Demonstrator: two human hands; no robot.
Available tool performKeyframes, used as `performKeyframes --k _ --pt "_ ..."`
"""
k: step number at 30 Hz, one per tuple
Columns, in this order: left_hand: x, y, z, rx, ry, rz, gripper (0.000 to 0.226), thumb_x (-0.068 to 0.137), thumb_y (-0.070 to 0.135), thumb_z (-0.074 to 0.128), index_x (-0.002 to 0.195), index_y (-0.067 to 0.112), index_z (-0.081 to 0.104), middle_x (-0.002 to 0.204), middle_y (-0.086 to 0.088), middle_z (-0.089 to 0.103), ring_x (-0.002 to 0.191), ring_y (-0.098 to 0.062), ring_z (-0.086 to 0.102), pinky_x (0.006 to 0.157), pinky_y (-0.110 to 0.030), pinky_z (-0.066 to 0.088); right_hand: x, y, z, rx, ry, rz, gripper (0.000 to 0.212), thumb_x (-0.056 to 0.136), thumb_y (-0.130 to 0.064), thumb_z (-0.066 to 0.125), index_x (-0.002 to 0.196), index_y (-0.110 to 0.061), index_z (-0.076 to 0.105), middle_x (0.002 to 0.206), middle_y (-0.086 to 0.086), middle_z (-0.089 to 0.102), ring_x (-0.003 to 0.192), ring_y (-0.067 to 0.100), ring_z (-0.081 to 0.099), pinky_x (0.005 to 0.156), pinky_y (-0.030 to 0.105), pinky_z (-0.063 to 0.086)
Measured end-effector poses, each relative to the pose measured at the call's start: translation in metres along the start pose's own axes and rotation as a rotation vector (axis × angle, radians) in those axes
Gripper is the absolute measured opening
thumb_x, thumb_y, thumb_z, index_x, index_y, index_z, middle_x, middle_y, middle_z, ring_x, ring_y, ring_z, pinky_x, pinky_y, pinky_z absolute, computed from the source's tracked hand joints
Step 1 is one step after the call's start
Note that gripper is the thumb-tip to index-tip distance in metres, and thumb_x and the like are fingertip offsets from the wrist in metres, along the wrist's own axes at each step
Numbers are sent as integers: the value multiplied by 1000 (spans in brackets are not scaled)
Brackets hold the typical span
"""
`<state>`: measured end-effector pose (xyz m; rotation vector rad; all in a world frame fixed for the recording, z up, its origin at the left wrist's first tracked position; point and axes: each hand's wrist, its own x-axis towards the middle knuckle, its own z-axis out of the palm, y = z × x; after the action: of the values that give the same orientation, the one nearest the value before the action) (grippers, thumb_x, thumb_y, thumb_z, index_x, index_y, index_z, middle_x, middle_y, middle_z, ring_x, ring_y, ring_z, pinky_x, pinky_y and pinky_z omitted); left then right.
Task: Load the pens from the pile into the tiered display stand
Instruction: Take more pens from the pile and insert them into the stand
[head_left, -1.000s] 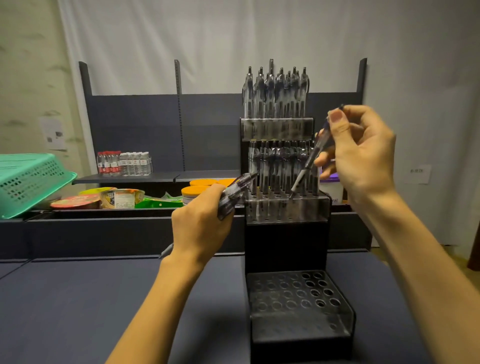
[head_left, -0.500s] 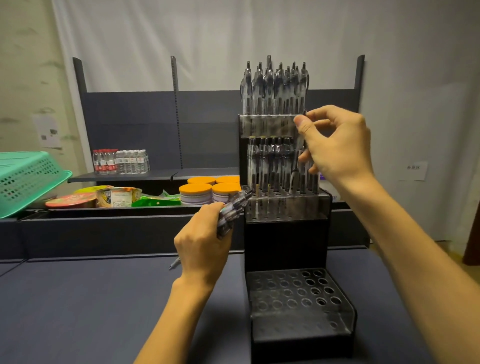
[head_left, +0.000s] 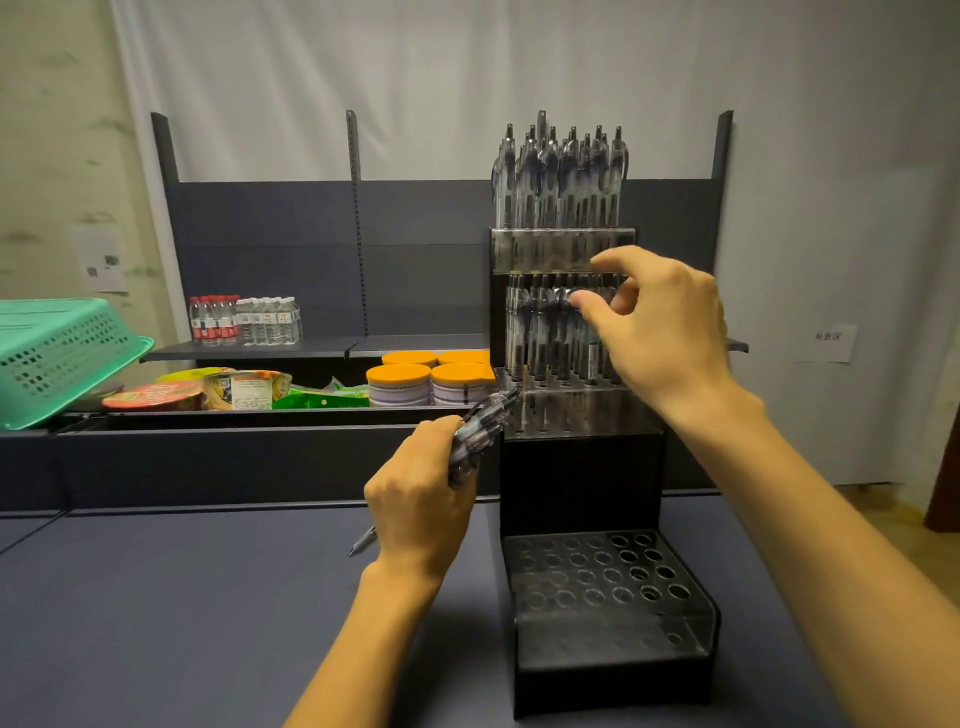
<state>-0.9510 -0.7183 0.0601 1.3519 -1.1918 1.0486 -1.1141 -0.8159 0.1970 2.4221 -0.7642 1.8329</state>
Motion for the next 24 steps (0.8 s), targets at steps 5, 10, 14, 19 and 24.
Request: performKeyframes --k 5,10,14,19,24 --pt "-3 -1 1 -9 -4 -14 15 88 27 57 99 18 55 73 -3 66 55 -17 57 46 -20 39 -26 -12 2 237 -150 -51 10 89 -23 68 97 -18 68 71 -11 59 58 -2 53 56 9 40" --pt "-5 0 -2 9 -20 -33 22 89 29 55 99 11 62 75 -4 67 56 -15 59 49 -16 38 -50 -18 6 500 -515 15 9 90 -18 64 98 -19 69 84 -3 67 53 5 60 52 14 48" --pt "-5 1 -3 -11 -32 -29 23 89 30 54 98 10 63 76 -4 67 57 -15 59 50 -15 38 -56 -18 10 557 -564 83 12 92 -17 62 103 -21 66 89 1 67 53 19 65 42 14 44" --pt "-7 -1 -3 -25 -42 -24 21 87 28 56 97 12 64 75 -3 67 56 -15 58 44 -22 45 -61 -17 11 620 -590 121 11 94 -16 59 102 -19 66 91 4 68 52 16 65 39 20 45" --pt "-6 0 -2 -5 -91 -53 26 85 31 57 98 11 67 75 -1 68 56 -17 59 44 -22 42 -64 -19 13 630 -513 132 11 96 -18 57 101 -14 65 88 2 64 53 17 66 39 22 45"
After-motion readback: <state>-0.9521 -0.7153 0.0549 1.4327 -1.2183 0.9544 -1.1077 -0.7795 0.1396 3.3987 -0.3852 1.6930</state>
